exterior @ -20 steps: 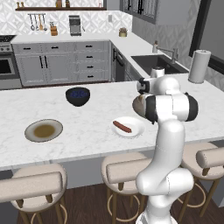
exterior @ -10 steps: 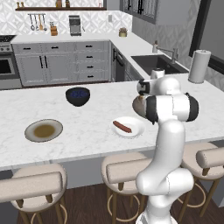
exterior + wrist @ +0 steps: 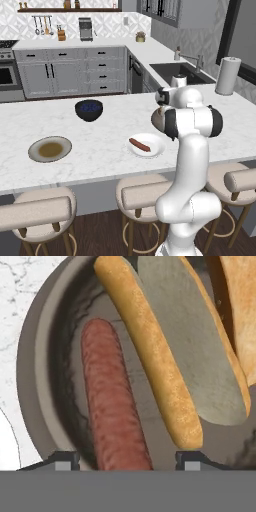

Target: Place one bun and one sausage from the bowl on each plate.

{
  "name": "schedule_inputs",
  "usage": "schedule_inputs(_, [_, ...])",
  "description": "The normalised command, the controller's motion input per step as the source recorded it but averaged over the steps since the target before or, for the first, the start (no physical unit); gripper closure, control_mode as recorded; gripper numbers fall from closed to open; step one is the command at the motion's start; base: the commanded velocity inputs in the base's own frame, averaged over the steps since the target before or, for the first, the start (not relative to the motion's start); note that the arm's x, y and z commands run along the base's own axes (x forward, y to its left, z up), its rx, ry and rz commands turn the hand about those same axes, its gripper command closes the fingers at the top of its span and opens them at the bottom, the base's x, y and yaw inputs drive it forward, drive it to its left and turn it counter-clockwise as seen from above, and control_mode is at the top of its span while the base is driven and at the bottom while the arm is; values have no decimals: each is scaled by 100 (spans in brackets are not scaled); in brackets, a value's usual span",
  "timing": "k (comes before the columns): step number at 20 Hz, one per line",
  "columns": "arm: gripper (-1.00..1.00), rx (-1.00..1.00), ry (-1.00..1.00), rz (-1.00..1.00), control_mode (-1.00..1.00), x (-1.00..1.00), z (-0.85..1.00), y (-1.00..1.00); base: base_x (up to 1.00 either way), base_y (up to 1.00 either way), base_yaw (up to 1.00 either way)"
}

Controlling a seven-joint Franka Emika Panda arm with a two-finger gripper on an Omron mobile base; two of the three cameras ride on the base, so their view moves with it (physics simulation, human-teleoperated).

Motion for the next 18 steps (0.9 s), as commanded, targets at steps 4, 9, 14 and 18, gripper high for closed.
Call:
schedule_inputs(4, [100, 0, 0, 0, -100, 0, -1, 0, 0, 0, 0])
schedule_inputs(9, [100, 0, 6, 0, -100, -2, -14, -1, 0, 0, 0])
schedule_inputs(14, [100, 5, -3, 0, -100, -41, 34, 4, 0, 0, 0])
schedule_inputs(18, [100, 8, -11, 0, -100, -83, 64, 34, 0, 0, 0])
